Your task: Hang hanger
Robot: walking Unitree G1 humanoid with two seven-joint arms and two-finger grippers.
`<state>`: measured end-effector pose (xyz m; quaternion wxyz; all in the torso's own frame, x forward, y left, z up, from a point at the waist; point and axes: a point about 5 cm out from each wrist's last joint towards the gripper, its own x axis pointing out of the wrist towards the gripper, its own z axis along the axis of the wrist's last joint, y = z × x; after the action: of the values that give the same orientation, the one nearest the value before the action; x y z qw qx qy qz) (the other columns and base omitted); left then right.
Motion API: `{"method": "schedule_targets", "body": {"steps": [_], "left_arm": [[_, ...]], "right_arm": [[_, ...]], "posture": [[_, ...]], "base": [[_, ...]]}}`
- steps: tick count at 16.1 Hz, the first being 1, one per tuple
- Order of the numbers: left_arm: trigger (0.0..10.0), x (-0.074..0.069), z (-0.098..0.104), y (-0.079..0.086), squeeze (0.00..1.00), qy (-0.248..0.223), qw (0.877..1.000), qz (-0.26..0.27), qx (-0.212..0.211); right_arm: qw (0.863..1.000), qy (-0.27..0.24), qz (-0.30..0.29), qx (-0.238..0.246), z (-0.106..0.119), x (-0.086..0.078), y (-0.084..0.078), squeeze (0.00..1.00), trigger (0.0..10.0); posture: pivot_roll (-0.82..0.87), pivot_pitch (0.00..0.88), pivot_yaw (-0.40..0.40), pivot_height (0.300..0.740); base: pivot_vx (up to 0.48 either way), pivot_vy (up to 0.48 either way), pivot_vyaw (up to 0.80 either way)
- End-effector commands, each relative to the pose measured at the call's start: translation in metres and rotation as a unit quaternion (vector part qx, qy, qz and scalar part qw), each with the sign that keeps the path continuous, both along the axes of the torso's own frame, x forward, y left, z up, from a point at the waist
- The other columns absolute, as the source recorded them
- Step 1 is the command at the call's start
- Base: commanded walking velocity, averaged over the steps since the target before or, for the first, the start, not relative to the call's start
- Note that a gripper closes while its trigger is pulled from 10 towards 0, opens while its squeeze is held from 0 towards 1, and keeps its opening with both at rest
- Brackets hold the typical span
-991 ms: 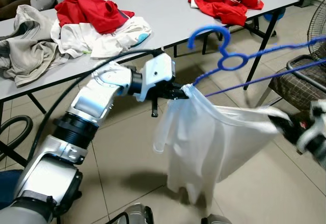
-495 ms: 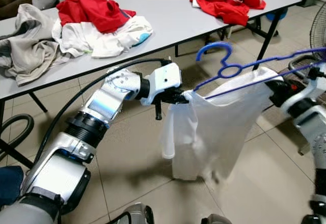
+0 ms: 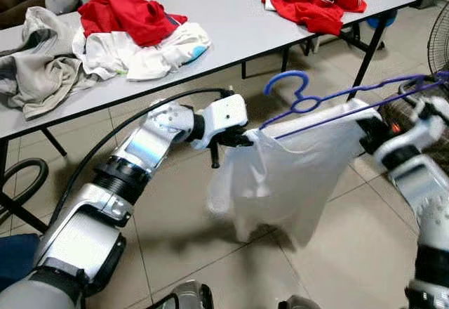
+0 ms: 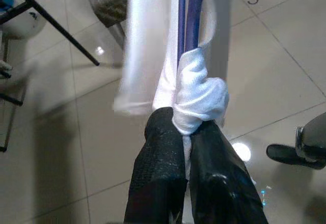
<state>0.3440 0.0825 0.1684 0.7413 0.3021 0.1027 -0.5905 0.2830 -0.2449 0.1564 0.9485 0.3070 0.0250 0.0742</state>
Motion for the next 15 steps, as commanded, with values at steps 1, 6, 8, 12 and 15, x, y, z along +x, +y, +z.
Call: {"method": "schedule_targets", "body": {"steps": [1, 6, 8, 12, 15], "left_arm": [[0.0, 0.002, -0.01, 0.018, 0.0, 0.005, 0.999, 0.03, 0.024], [0.0, -0.003, -0.037, 0.032, 0.0, 0.02, 0.995, 0.035, 0.095], [0.0, -0.004, -0.046, 0.031, 0.0, 0.029, 0.993, 0.038, 0.105], [0.0, 0.0, -0.032, 0.02, 0.0, 0.038, 0.998, 0.047, 0.036], [0.0, 0.002, -0.024, 0.022, 0.0, 0.037, 0.998, 0.047, 0.024]], "right_arm": [[0.999, -0.039, -0.021, 0.009, 0.013, -0.009, -0.011, 0.0, 0.0], [0.994, -0.053, -0.094, 0.012, 0.02, -0.026, -0.049, 0.0, 0.0], [0.993, -0.06, -0.099, -0.009, 0.03, -0.031, -0.061, 0.0, 0.0], [0.989, 0.054, 0.008, -0.138, -0.004, -0.034, -0.028, 0.35, 10.0], [0.973, 0.153, 0.063, -0.16, -0.066, -0.046, -0.007, 1.0, 10.0]], "posture": [[-0.16, 0.0, 0.114, 0.74], [-0.17, 0.0, 0.117, 0.74], [-0.17, 0.0, 0.12, 0.74], [-0.18, 0.0, 0.126, 0.74], [-0.17, 0.0, 0.121, 0.74]], "base": [[0.0, 0.0, 0.0], [0.0, 0.0, 0.0], [0.0, 0.0, 0.0], [0.0, 0.0, 0.0], [0.0, 0.0, 0.0]]}}
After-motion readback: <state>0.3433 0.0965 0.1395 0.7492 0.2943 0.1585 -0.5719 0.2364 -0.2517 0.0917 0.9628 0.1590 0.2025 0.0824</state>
